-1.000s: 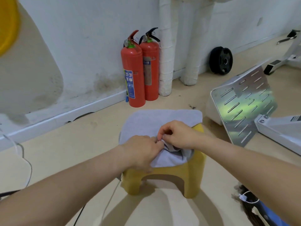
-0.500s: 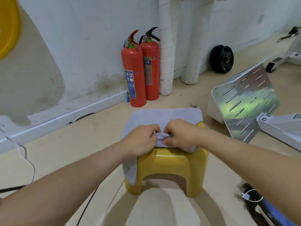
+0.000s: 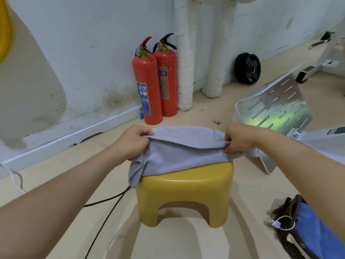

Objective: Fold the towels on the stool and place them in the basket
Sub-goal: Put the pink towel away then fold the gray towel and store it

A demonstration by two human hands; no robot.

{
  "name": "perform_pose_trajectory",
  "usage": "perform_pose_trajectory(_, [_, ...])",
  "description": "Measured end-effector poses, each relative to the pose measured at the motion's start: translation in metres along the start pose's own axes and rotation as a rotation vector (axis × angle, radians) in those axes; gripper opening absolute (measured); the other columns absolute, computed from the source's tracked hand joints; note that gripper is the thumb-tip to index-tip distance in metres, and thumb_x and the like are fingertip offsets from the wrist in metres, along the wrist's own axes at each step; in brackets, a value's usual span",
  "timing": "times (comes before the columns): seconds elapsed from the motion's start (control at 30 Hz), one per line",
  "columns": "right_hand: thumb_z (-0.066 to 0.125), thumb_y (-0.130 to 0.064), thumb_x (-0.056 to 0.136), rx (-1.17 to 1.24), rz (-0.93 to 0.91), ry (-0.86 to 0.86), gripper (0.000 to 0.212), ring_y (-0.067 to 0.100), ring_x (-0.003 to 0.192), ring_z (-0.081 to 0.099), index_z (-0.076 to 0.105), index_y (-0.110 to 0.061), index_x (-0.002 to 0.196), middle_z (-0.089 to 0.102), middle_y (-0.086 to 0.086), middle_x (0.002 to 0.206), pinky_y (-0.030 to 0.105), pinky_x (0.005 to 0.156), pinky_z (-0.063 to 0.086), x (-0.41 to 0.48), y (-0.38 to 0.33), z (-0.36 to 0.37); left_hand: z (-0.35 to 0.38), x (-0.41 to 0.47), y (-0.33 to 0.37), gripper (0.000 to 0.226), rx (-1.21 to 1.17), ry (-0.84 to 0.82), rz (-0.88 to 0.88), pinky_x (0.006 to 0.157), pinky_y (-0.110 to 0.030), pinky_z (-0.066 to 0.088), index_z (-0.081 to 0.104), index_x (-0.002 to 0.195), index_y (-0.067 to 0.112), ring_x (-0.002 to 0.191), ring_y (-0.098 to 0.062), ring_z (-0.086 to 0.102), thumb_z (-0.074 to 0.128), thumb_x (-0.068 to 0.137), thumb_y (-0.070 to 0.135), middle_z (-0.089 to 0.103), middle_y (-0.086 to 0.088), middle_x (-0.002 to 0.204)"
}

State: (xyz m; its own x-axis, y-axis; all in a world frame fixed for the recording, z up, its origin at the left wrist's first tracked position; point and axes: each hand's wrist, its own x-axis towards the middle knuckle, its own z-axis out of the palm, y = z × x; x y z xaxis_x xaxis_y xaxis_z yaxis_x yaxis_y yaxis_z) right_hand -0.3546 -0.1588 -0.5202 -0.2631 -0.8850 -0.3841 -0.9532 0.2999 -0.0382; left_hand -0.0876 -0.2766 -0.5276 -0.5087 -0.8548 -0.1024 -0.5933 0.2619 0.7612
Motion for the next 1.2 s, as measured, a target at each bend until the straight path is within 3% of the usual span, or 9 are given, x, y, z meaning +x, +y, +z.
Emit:
perform_pose_trajectory(0.17, [0.077,-0.043,0.073,0.555,-0.007,-0.055,0.027,0.014,0.058,0.051,0.074,-0.016,0.071,0.059,0.0,0.063,0.026,0.056,0.043,-0.011,0.009,-0.019,-0.018,-0.004,0.021,0.02,-0.424,-0.337,0.035,0.069,-0.024,0.052,0.07,0.089,0.013,0.08,-0.017,0.063,0.058,0.087,-0.002,0.07,-0.007,0.086])
perform_pose_trajectory(0.27, [0.077,-0.019,0.077,0.958,-0.086,0.057,0.006,0.013,0.068,0.052,0.074,-0.014,0.079,0.059,0.005,0.072,0.018,0.056,0.043,-0.014,0.0,-0.029,-0.017,-0.008,0.029,0.012,-0.228,-0.541,0.129,0.074,-0.023,0.05,0.073,0.089,0.005,0.081,-0.014,0.063,0.064,0.087,0.012,0.07,-0.005,0.087])
perform_pose_trajectory(0.4, [0.069,0.003,0.078,1.04,-0.204,0.261,0.02,0.012,0.068,0.052,0.072,-0.015,0.086,0.054,0.001,0.071,0.015,0.06,0.046,-0.012,-0.03,-0.04,-0.001,-0.02,0.055,0.022,0.147,-0.743,0.215,0.081,-0.018,0.048,0.072,0.102,0.012,0.085,-0.002,0.061,0.052,0.095,0.012,0.07,0.015,0.092])
perform_pose_trajectory(0.5, [0.069,0.004,0.079,1.058,-0.307,0.21,0.025,0.008,0.063,0.054,0.071,-0.016,0.095,0.056,-0.004,0.067,0.016,0.058,0.047,-0.015,-0.051,-0.047,0.006,-0.023,0.071,0.033,0.17,-0.532,0.288,0.068,-0.004,0.041,0.074,0.099,0.019,0.073,0.013,0.057,0.05,0.089,-0.002,0.065,0.031,0.072])
perform_pose_trajectory(0.67, [0.07,-0.006,0.083,1.065,-0.296,0.213,0.011,0.008,0.064,0.058,0.072,-0.017,0.086,0.066,0.0,0.07,0.018,0.051,0.048,-0.017,-0.064,-0.048,0.01,-0.014,0.068,0.009,-0.053,0.026,0.308,0.07,-0.021,0.05,0.072,0.075,0.019,0.067,-0.002,0.059,0.076,0.076,0.011,0.07,0.003,0.073])
perform_pose_trajectory(0.83, [0.063,0.002,0.086,1.287,-0.3,0.169,0.009,0.02,0.076,0.065,0.066,-0.006,0.085,0.065,0.006,0.072,0.042,0.077,0.06,-0.012,-0.067,-0.039,0.007,-0.014,0.069,0.014,-0.089,-0.016,0.305,0.081,-0.02,0.05,0.074,0.086,0.02,0.082,-0.001,0.063,0.069,0.083,0.007,0.072,0.003,0.086])
perform_pose_trajectory(1.0, [0.059,0.001,0.09,1.396,-0.288,0.171,0.01,0.018,0.073,0.065,0.062,-0.006,0.083,0.063,0.007,0.076,0.033,0.07,0.061,-0.011,-0.069,-0.039,0.007,-0.012,0.069,0.026,-0.421,-0.044,0.18,0.085,-0.039,0.055,0.066,0.09,0.014,0.081,-0.02,0.065,0.077,0.072,0.0,0.069,-0.01,0.085])
perform_pose_trajectory(1.1, [0.061,-0.002,0.089,1.402,-0.292,0.186,0.006,0.012,0.066,0.063,0.062,-0.006,0.085,0.061,0.007,0.076,0.026,0.063,0.059,-0.011,-0.07,-0.039,0.006,-0.01,0.069,0.019,-0.558,-0.034,0.145,0.073,-0.031,0.056,0.068,0.078,0.014,0.073,-0.017,0.066,0.08,0.063,0.017,0.07,-0.005,0.076])
perform_pose_trajectory(1.2, [0.064,-0.003,0.087,1.448,-0.305,0.204,0.006,0.011,0.063,0.061,0.064,-0.008,0.083,0.064,0.005,0.07,0.026,0.063,0.058,-0.011,-0.071,-0.041,0.007,-0.01,0.07,0.008,-0.527,-0.128,0.189,0.085,-0.03,0.054,0.074,0.087,0.013,0.091,-0.018,0.069,0.069,0.081,0.015,0.075,-0.005,0.093])
